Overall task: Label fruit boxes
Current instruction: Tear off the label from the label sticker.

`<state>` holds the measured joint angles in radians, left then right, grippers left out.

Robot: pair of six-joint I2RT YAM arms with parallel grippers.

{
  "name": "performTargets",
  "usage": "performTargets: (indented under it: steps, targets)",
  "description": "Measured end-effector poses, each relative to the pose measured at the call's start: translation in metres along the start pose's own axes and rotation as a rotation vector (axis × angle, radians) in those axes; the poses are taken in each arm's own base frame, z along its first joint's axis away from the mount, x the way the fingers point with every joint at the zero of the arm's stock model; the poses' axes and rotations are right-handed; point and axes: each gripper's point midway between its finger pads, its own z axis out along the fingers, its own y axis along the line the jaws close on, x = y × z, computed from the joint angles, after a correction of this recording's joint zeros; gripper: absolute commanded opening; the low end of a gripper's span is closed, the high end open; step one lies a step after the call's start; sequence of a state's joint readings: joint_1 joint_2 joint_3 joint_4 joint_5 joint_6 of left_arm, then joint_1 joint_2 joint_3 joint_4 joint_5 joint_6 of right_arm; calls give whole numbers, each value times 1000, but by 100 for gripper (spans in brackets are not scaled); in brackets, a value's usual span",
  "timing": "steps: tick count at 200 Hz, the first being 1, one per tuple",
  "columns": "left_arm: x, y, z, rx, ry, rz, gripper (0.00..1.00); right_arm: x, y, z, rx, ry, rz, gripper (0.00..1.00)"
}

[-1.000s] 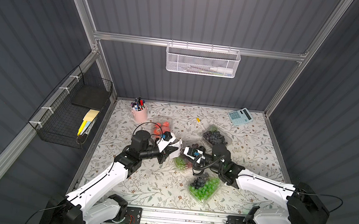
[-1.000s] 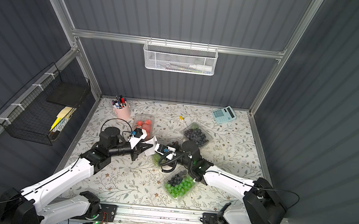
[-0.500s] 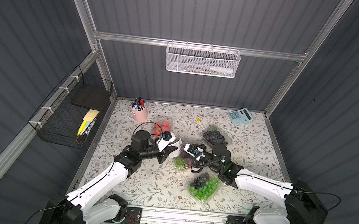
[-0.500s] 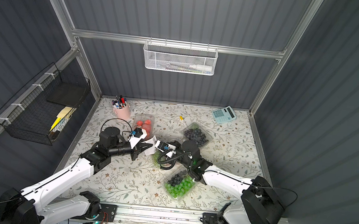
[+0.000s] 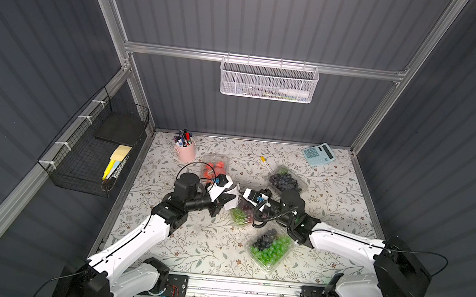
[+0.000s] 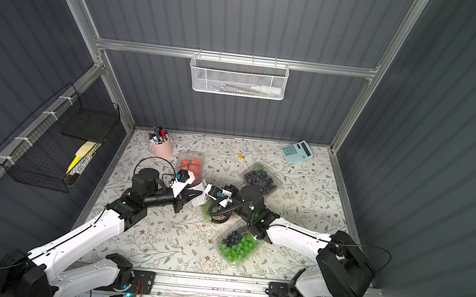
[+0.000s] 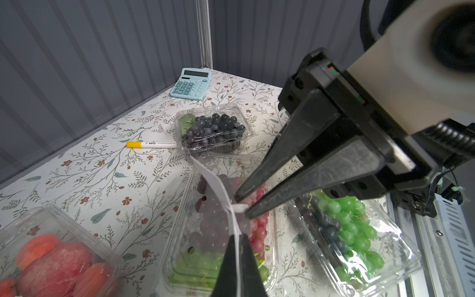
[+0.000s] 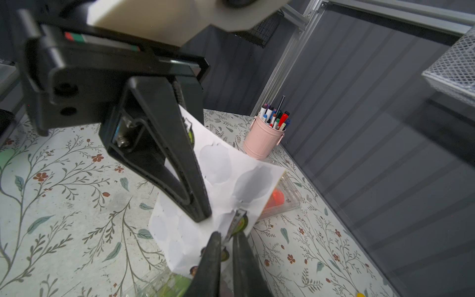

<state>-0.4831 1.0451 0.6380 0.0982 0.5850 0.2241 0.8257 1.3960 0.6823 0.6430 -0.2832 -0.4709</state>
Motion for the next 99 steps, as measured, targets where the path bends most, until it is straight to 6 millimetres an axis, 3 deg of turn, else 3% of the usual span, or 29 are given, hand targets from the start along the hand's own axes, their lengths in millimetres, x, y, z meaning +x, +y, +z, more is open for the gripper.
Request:
performTargets:
  steps: [27,99]
  targets:
    - [0,0,0,-2,1,0,0,0,1,0,-4,-2,1,0]
    - [3,2,0,-14,13,-7,0,4,-2,-4,18,36,6,0]
